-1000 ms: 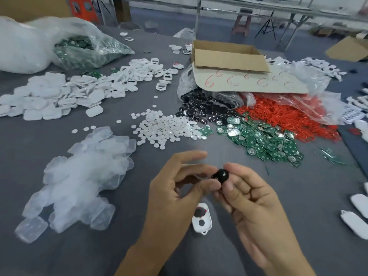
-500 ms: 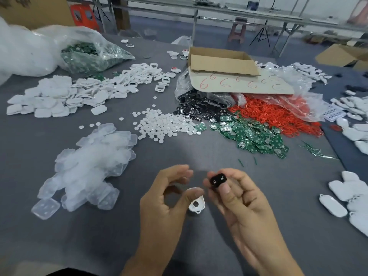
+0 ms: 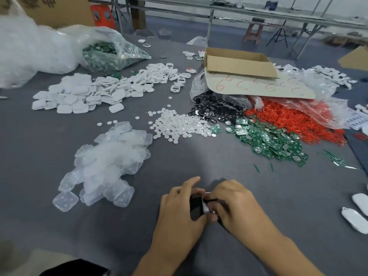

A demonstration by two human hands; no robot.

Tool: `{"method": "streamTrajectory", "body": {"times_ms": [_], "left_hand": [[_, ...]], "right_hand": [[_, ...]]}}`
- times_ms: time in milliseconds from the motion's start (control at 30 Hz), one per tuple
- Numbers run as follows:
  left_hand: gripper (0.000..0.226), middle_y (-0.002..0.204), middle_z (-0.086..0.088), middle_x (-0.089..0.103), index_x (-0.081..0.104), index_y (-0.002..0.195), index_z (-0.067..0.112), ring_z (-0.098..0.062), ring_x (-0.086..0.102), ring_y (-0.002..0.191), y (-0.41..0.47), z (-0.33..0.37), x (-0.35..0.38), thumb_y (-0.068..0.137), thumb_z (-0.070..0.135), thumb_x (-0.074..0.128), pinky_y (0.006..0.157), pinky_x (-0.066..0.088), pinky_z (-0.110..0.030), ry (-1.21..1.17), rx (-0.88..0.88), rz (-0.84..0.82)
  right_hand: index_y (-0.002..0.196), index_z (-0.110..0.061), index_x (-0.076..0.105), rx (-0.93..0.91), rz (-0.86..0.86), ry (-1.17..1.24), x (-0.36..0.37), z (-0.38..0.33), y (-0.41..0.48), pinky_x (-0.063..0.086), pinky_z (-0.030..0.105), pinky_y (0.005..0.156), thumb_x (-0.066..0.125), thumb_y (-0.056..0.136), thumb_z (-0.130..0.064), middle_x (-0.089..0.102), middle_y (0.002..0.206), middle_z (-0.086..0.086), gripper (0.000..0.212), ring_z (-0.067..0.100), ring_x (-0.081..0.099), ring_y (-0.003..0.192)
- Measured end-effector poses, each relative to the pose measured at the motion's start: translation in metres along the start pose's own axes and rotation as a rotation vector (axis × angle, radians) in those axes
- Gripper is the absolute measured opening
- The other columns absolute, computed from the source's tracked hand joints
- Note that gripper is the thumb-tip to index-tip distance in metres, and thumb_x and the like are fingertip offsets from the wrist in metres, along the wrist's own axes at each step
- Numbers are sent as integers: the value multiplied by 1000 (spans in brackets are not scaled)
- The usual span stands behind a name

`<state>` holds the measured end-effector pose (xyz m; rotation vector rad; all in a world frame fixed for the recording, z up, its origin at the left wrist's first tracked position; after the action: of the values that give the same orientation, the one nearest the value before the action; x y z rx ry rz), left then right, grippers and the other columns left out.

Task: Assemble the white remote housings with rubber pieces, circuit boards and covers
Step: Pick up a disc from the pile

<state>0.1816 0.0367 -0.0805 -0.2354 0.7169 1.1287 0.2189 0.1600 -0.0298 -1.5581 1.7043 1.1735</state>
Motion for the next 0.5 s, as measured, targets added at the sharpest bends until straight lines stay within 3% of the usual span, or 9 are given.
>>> {"method": "streamTrajectory", "body": {"times_ms": [167,300,400,500], "left_hand": [[80,122,42,55,36,131,56,9,43,121,1,-3,2,61,71,70,101,21,-11,-2,-20,-25],[74,119,42,56,41,125,56,10,45,118,1,-1,0,59,66,73,99,24,-13,-10,-21,-17],[68,117,40,57,43,120,59,9,46,117,1,-1,0,59,63,73,95,27,-14,-28,-34,-33],[66,116,40,55,43,118,60,9,44,115,1,-2,1,59,64,71,93,26,-11,-19,-51,-41]], "right_hand": [[69,-31,77,330,-71,198,6,28,10,41,7,62,81,67,-1,64,72,-15,30,-2,60,67],[70,-18,70,650,-237,465,22,56,19,42,27,56,88,59,1,60,62,-7,29,9,50,54],[78,-15,70,691,-347,447,28,56,26,42,24,51,87,58,4,62,63,-3,32,9,52,51],[78,-19,75,655,-320,399,25,51,25,49,23,56,86,61,2,69,67,-2,29,6,59,57]]}}
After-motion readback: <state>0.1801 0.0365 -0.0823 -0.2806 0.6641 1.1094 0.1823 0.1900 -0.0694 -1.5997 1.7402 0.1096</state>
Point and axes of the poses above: each hand's wrist, its own y-axis towards the middle knuckle, its own x-axis out of the palm, z = x × y, the point moved 9 cm from there along y, towards the middle knuckle
